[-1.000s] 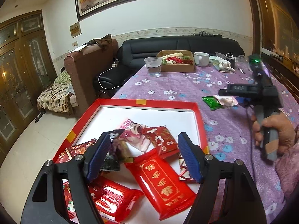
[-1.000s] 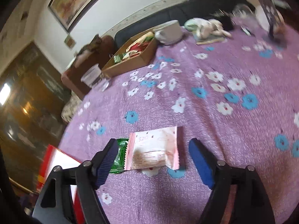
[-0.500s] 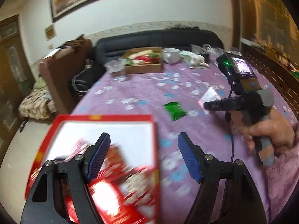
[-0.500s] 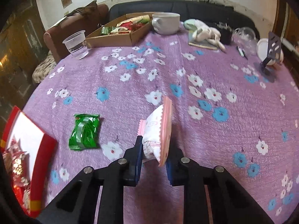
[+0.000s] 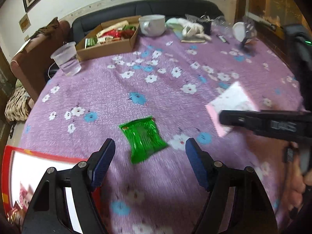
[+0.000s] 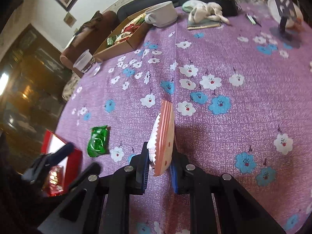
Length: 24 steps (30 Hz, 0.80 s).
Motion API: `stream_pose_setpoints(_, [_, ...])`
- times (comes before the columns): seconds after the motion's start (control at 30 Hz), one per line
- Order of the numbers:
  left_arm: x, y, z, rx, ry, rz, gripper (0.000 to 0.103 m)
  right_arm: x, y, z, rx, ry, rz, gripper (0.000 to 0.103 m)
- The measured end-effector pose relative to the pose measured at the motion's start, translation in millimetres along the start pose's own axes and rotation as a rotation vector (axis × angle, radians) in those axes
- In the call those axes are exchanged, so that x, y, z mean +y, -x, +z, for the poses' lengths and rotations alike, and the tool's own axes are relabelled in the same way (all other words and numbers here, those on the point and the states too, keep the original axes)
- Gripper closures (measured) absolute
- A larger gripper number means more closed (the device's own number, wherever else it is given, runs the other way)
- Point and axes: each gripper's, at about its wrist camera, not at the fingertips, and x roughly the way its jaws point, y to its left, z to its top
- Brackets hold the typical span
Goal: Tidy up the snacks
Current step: 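Grasp the pink-white pack with the right tool while the left tool grasps the green pack, then carry the green and pink-white packs over the white tray with both tools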
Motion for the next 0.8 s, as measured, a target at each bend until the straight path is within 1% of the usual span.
stream_pose_setpoints(0.07, [3,-10,3,0.019,0.005,0.012,0.029,-3,0,1,0.002,-0.023,0.019,0.086])
stream_pose_setpoints(0.1, [4,-16,2,0.03,0.009,0.014,0.033,-4,0,1,0.003,-0.032,0.027,0.086])
stream_pose_setpoints(0.2, [7,-21,3,0.005,0.039,-0.008,0.034,-5,-1,3,0.001,-0.038,0.032,0.086])
stream_pose_setpoints(0.27, [5,-22,5,0.0,0.04,-0.016,0.04,-5,-1,3,-0.002,-0.04,0.032,0.086])
stream_pose_setpoints(0.3, [3,-22,7,-0.002,0.036,-0.023,0.046,-5,-2,3,-0.003,-0.039,0.03,0.085])
stream_pose_setpoints(0.33, [2,-23,8,-0.003,0.032,-0.029,0.053,-5,-2,3,-0.004,-0.038,0.029,0.085])
stream_pose_setpoints(0.37, [-1,-22,8,-0.01,0.025,-0.043,0.058,-4,-2,3,-0.004,-0.037,0.028,0.085])
stream_pose_setpoints(0.4, [-3,-22,8,-0.016,0.019,-0.047,0.065,-5,-2,4,-0.004,-0.038,0.028,0.085])
stream_pose_setpoints(0.5, [-12,-19,4,-0.048,-0.013,-0.011,0.067,-4,-2,3,-0.004,-0.037,0.027,0.085])
stream_pose_setpoints(0.6, [-9,-16,0,-0.056,0.013,-0.024,0.069,-3,-2,3,-0.005,-0.022,0.014,0.085])
stream_pose_setpoints(0.73, [-10,-9,-7,-0.057,0.009,-0.022,0.072,2,-2,3,-0.009,-0.006,-0.01,0.085])
stream_pose_setpoints(0.8, [-11,-3,-14,-0.056,0.017,-0.041,0.072,6,-2,2,-0.008,0.013,-0.028,0.086])
